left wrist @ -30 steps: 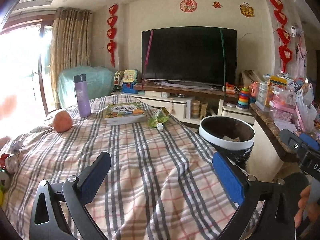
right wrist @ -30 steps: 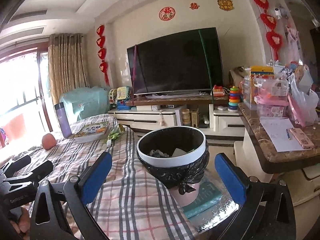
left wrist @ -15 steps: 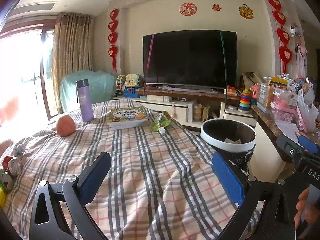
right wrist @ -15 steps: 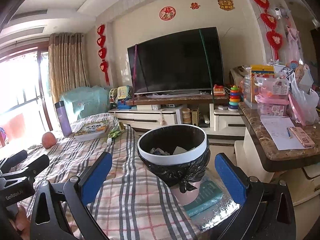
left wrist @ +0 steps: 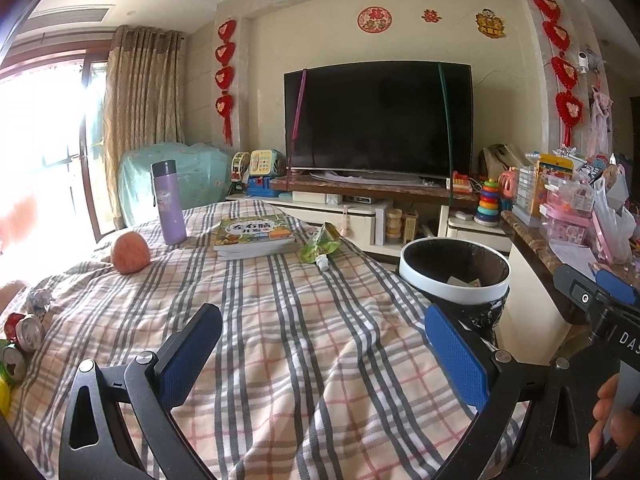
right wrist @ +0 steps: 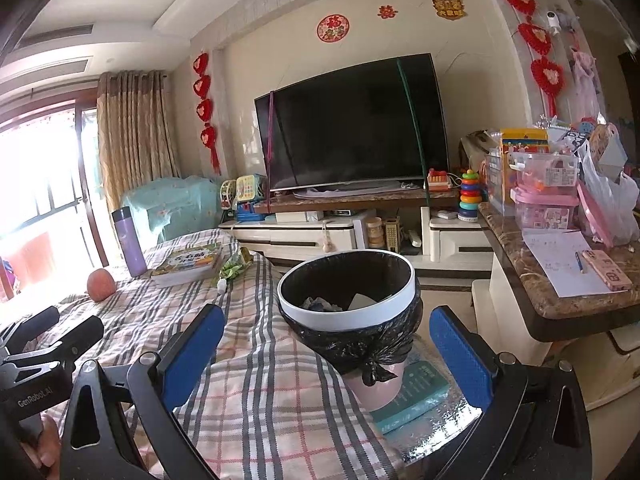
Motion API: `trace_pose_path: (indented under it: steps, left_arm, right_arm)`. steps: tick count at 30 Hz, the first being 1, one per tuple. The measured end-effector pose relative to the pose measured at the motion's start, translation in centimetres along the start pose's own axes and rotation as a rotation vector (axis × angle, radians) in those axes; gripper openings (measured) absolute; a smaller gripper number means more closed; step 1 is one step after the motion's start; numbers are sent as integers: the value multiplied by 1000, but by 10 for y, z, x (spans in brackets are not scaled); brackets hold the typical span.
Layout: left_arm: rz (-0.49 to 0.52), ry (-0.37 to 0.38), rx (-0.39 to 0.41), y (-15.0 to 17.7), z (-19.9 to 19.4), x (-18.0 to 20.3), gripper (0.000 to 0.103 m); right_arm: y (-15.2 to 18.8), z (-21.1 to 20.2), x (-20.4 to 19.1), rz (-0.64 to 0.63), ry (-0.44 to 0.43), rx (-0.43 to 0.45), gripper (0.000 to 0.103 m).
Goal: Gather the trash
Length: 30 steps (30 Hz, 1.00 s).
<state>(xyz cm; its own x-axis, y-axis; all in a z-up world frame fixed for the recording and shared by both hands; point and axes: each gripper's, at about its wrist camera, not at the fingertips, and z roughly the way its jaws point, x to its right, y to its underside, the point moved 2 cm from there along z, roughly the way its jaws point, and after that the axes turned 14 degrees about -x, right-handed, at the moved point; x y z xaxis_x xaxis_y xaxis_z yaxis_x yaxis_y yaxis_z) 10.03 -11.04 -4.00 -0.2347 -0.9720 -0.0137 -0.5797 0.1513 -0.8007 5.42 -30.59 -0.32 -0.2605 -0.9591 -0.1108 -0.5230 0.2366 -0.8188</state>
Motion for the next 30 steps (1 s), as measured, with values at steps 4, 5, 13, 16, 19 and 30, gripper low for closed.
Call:
trace_pose_path:
  steps: [4, 5, 13, 16, 19, 30]
  left_arm:
    - [0, -3, 7, 1, -2, 0, 102]
    - [0, -2, 8, 1, -1, 0, 102]
    - [0, -1, 7, 1, -1, -1, 102]
    - [0, 1, 6, 1, -1, -1, 102]
    - [-1, 7, 4, 2, -1, -1, 102]
    - [5, 10, -1, 2, 0, -1, 102]
  right_arm:
    - [0, -1, -1, -4, -1, 2, 103]
    - [-1, -1, -2, -5, -1, 3, 103]
    - [0, 0, -5, -10, -8, 4, 103]
    - [0, 0, -5, -10, -7, 4, 103]
    - [0, 0, -6, -10, -10, 3, 103]
    - [2, 0, -8, -9, -18, 5, 103]
